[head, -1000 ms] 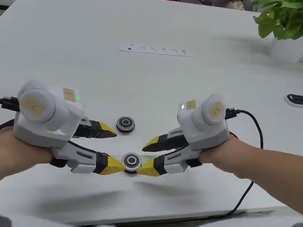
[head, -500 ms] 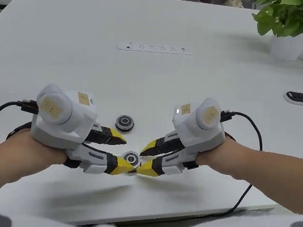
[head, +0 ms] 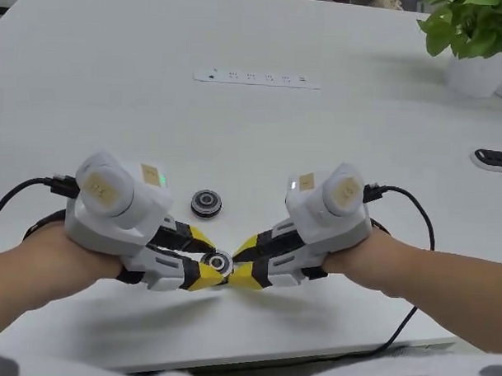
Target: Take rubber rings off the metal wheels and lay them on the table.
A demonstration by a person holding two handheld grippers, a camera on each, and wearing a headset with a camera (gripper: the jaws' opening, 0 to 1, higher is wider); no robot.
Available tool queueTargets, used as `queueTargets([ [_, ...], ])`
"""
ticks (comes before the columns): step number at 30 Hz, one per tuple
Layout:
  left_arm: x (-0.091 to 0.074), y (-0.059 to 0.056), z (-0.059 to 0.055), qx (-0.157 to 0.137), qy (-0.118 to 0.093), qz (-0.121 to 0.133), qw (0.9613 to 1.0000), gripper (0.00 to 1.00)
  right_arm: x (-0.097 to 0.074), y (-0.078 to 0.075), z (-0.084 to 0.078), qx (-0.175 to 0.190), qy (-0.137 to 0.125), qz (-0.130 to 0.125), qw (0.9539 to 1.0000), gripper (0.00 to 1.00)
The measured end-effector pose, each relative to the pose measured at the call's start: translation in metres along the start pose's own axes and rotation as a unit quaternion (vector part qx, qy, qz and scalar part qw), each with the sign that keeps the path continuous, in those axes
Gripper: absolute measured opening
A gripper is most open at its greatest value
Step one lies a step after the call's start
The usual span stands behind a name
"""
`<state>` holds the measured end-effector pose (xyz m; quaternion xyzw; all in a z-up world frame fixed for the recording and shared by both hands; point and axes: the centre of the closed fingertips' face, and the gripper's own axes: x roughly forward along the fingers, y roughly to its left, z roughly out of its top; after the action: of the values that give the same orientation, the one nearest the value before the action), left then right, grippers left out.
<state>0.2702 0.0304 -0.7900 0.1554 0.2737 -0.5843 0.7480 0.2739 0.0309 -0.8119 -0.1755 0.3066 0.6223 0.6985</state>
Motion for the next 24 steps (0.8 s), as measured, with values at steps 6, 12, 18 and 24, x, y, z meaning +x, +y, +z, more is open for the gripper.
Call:
queueTargets([
  [6, 0.001, 0.0049, -0.0013, 0.001, 0.002, 0.013, 0.9999, 0.16, 0.0002, -0.0001, 0.0007, 0.002, -0.002, 0.002, 1.0, 0.13],
  [12, 0.0026, 0.0068, -0.0018, 0.007, 0.004, 0.027, 0.9996, 0.14, 0.0001, 0.0006, 0.0006, 0.004, -0.002, 0.005, 1.0, 0.11],
  [18, 0.0027, 0.0077, -0.0031, 0.023, 0.013, 0.03, 0.9992, 0.14, -0.0005, -0.0007, -0.0008, 0.026, -0.005, 0.005, 0.9996, 0.02],
  [24, 0.0021, 0.0084, -0.004, 0.028, 0.012, 0.035, 0.9989, 0.14, -0.0002, -0.002, -0.0002, 0.046, -0.008, 0.0, 0.9989, 0.0],
])
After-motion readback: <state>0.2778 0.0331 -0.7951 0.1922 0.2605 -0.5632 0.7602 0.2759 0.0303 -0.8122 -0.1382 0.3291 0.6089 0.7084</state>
